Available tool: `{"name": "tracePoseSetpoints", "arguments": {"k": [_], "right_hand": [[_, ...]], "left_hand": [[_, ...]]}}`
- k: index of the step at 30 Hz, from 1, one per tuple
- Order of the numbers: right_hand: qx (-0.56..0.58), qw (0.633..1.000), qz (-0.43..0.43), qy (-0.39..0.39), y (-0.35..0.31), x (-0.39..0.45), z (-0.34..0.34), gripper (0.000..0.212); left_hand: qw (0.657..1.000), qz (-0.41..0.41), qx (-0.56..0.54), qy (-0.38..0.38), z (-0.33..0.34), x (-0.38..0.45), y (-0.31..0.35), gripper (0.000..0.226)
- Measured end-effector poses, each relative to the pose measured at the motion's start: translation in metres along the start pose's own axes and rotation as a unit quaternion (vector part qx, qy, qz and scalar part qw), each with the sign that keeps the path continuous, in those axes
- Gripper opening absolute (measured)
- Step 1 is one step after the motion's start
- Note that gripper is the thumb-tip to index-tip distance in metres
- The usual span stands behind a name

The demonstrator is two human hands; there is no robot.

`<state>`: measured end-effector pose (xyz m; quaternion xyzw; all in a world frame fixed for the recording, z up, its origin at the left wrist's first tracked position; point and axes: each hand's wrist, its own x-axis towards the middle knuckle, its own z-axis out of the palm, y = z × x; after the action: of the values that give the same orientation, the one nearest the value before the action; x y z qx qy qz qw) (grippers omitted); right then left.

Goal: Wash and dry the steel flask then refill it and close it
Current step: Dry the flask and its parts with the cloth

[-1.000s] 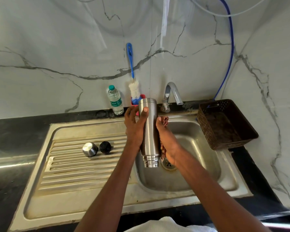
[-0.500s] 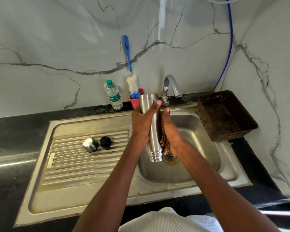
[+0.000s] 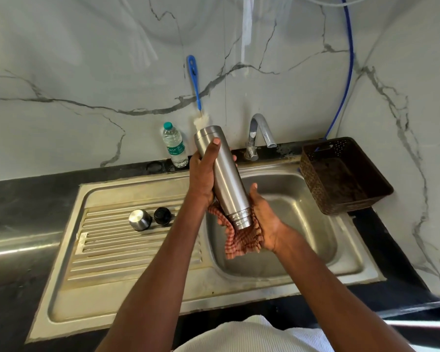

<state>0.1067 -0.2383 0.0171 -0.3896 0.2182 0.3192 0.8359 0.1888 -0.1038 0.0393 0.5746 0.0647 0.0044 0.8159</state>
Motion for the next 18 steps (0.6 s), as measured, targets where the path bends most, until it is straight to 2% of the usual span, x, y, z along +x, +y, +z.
{"name": "tracePoseSetpoints", "arguments": {"k": [3,4,5,6,7,8,9,10,12,13,14,15,16,18], "right_hand": [[-0.044,0.996,-0.034,0.07,0.003,0.0,0.006,0.092],[-0.083,0.988,-0.069,0.109,0.007,0.003,0.007,0.092],[-0.174,0.967,-0.109,0.151,0.011,0.005,0.008,0.093],[-0.311,0.916,-0.153,0.2,0.015,0.004,0.01,0.092],[-0.442,0.841,-0.188,0.25,0.019,0.0,0.011,0.088],[-0.526,0.774,-0.218,0.279,0.024,-0.004,0.012,0.082],[-0.576,0.728,-0.241,0.283,0.03,-0.009,0.013,0.076],[-0.616,0.685,-0.264,0.285,0.035,-0.014,0.016,0.072],[-0.649,0.647,-0.279,0.286,0.044,-0.018,0.019,0.068],[-0.642,0.647,-0.291,0.289,0.045,-0.018,0.021,0.069],[-0.619,0.662,-0.303,0.294,0.043,-0.015,0.02,0.07],[-0.582,0.696,-0.303,0.293,0.04,-0.008,0.018,0.071],[-0.526,0.75,-0.285,0.283,0.033,-0.003,0.016,0.073],[-0.314,0.91,-0.18,0.201,0.016,0.008,0.011,0.079]], "left_hand": [[0.997,0.021,0.034,0.06,0.0,0.002,-0.006,0.058],[0.994,0.036,0.054,0.092,0.001,0.002,-0.007,0.058],[0.987,0.049,0.078,0.135,0.004,0.002,-0.009,0.06],[0.975,0.054,0.102,0.189,0.008,-0.001,-0.009,0.061],[0.957,0.055,0.128,0.253,0.012,-0.004,-0.009,0.061],[0.938,0.062,0.154,0.306,0.016,-0.008,-0.009,0.061],[0.923,0.076,0.173,0.334,0.02,-0.012,-0.009,0.062],[0.916,0.091,0.184,0.343,0.023,-0.015,-0.01,0.062],[0.912,0.11,0.185,0.349,0.025,-0.019,-0.008,0.064],[0.913,0.107,0.174,0.353,0.024,-0.019,-0.006,0.064],[0.916,0.094,0.158,0.357,0.022,-0.019,-0.004,0.062],[0.921,0.081,0.14,0.354,0.019,-0.018,-0.002,0.06],[0.929,0.071,0.122,0.341,0.017,-0.018,-0.001,0.057],[0.955,0.082,0.076,0.274,0.011,-0.022,-0.001,0.046]]}}
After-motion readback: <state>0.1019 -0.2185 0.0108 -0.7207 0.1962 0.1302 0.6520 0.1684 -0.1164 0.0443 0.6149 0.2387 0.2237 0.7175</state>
